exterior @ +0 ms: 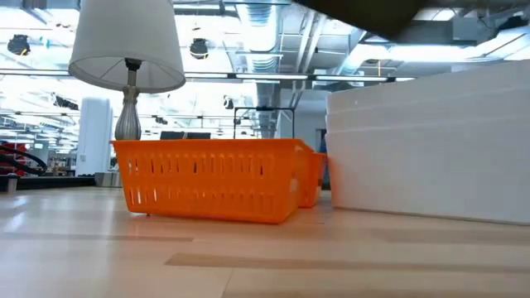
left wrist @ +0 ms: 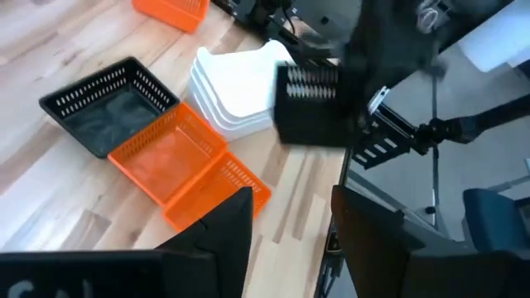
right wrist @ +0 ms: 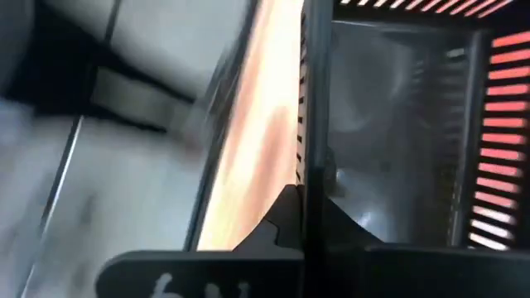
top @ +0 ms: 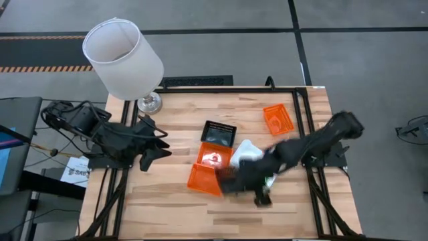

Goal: Stack baskets by color
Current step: Stack the bottom black bin on top of the top black bin

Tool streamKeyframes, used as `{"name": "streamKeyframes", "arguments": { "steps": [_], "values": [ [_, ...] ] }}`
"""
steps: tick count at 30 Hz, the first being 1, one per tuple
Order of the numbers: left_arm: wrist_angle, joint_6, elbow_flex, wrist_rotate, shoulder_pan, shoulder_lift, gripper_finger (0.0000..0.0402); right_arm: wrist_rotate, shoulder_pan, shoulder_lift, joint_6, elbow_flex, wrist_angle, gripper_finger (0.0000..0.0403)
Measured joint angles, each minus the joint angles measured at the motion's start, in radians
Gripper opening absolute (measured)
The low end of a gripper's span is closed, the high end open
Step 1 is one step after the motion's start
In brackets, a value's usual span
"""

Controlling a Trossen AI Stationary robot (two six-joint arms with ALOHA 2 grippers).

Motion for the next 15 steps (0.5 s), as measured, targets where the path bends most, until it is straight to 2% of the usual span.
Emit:
{"name": "streamKeyframes", "arguments": {
  "steps": [3,6,11,15],
  "values": [
    [0.0,0.022,0.0,-0.005,0.0,-0.016,0.0152,0.187,-0.104,-0.081,0.05,0.004,0.118,0.0002],
    [0.0,0.04,0.0,-0.028,0.0,-0.035,0.0152,0.286,-0.224,-0.087,0.052,0.003,0.189,0.0001],
    [-0.006,0.054,0.0,-0.072,0.0,-0.079,0.0152,0.296,-0.402,0.009,0.056,0.002,0.254,0.0001],
    [-0.021,0.055,0.0,-0.1,0.0,-0.107,0.0152,0.292,-0.481,0.127,0.075,0.018,0.217,0.0001]
  ]
}}
